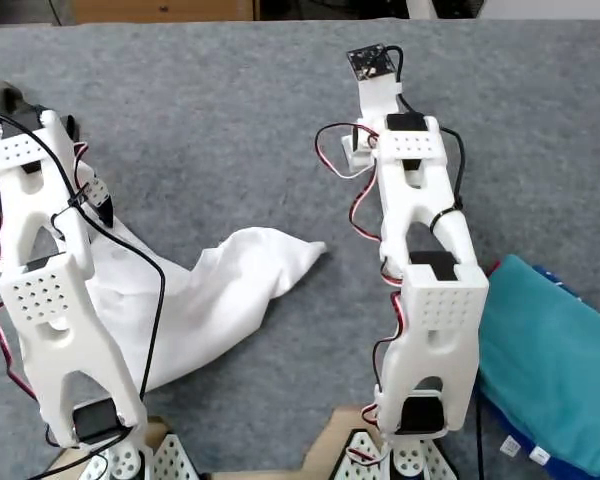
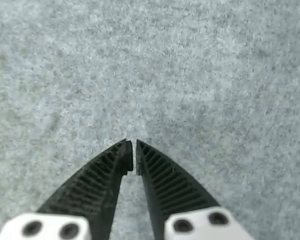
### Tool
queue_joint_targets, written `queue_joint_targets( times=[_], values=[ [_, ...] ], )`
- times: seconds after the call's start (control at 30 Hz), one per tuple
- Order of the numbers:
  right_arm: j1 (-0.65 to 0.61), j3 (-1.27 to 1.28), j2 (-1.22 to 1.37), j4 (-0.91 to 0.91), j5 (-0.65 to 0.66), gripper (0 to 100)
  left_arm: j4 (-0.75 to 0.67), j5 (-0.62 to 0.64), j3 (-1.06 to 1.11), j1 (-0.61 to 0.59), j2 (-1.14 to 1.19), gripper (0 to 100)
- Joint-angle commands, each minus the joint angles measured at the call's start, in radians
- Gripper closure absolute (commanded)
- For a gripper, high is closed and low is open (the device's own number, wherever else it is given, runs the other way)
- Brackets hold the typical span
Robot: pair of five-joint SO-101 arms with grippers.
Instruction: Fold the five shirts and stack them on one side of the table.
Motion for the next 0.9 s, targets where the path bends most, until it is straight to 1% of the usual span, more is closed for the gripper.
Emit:
queue_joint_targets(
  times=[0.0, 0.2, 0.47, 0.67, 0.87],
  values=[
    [-0.019, -0.044, -0.007, 0.002, 0.009, 97.0, -0.009, 0.006, -0.006, -0.003, -0.005, 84],
    [-0.019, -0.044, -0.007, 0.002, 0.009, 97.0, -0.046, 0.006, -0.002, 0.005, -0.004, 84],
    [-0.019, -0.044, -0.007, 0.002, 0.009, 97.0, -0.046, 0.006, -0.012, 0.026, 0.068, 84],
    [-0.019, -0.045, -0.007, 0.002, 0.009, 97.0, -0.048, 0.006, -0.032, 0.026, 0.076, 95],
    [-0.019, -0.045, -0.007, 0.002, 0.009, 97.0, -0.034, 0.025, -0.104, 0.025, 0.074, 95]
  ],
)
